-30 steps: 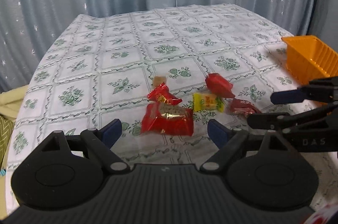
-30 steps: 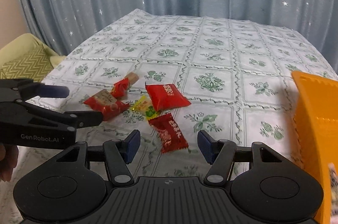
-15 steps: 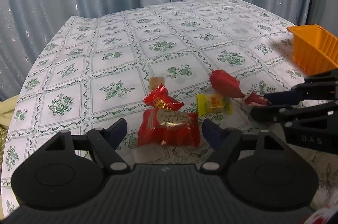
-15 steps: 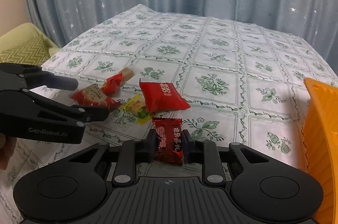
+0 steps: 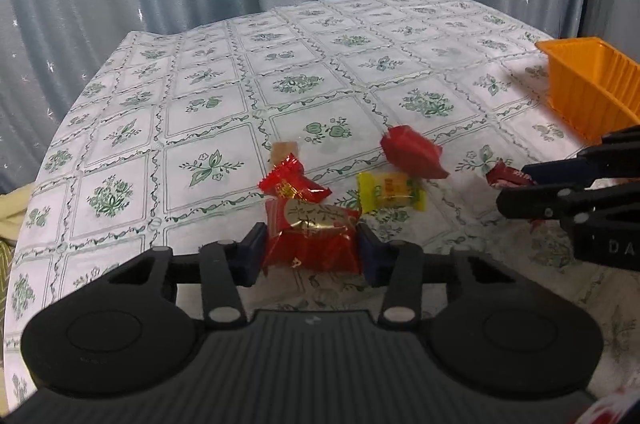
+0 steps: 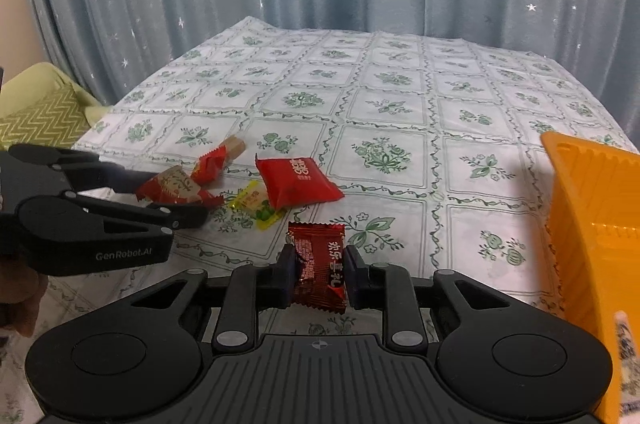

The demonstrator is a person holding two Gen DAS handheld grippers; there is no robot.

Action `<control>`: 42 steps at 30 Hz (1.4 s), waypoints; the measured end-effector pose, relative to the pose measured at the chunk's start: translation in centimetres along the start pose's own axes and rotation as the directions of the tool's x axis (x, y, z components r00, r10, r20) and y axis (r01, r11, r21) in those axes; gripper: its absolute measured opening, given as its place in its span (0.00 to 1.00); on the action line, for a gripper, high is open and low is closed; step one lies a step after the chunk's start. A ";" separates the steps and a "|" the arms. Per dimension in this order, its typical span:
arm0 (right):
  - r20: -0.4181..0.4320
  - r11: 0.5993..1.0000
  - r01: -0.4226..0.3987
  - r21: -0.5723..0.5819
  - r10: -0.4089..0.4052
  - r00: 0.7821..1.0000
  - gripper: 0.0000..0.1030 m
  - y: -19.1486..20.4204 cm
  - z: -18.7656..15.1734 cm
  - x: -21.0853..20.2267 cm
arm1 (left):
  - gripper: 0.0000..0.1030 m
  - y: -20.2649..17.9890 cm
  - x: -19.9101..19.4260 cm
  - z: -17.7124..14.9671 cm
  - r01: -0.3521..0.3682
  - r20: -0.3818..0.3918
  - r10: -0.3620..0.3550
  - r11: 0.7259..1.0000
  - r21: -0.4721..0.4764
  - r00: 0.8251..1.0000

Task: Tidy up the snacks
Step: 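Carry both held candies over the orange tray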

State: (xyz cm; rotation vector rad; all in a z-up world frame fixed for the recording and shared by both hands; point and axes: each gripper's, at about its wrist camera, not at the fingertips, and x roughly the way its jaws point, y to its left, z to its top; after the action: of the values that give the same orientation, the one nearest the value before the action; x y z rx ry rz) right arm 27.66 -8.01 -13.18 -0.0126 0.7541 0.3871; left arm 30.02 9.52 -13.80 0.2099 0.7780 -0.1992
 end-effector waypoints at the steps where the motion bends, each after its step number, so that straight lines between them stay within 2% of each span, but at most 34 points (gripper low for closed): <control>1: 0.002 1.000 0.003 0.002 -0.003 1.000 0.25 0.1 0.0 -0.4 | 0.42 -0.1 -0.4 -0.1 -0.005 -0.004 0.005 1.000 -0.007 1.000; 5: 0.007 1.000 0.013 0.011 -0.014 1.000 0.25 0.4 0.0 -2.5 | 0.42 -1.0 -2.4 -0.3 -0.014 -0.011 0.013 0.999 -0.032 1.000; 9: 0.016 0.999 0.022 0.032 -0.022 1.000 0.25 0.8 -0.1 -5.3 | 0.42 -2.1 -5.5 -1.0 -0.021 -0.021 0.018 0.994 -0.109 1.000; 16: 0.030 0.998 0.032 0.054 -0.033 0.999 0.25 1.8 -1.4 -11.1 | 0.42 -5.0 -11.3 -2.1 -0.009 -0.017 0.006 0.982 -0.187 1.000; 29: 0.040 0.975 0.142 0.173 -0.151 0.988 0.25 0.7 -4.6 -21.3 | 0.42 -10.1 -20.2 -2.6 0.014 0.042 -0.006 0.980 -0.200 0.999; 42: 0.053 0.939 0.219 0.265 -0.240 0.969 0.25 -1.9 -6.0 -26.8 | 0.42 -14.5 -23.4 -1.3 0.069 0.087 -0.056 0.984 -0.161 0.995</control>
State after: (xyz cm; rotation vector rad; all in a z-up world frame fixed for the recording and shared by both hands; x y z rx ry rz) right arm 6.63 -19.76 0.15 0.1580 0.7054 0.0641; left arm 9.24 -1.71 0.32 0.0212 0.7161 -0.2005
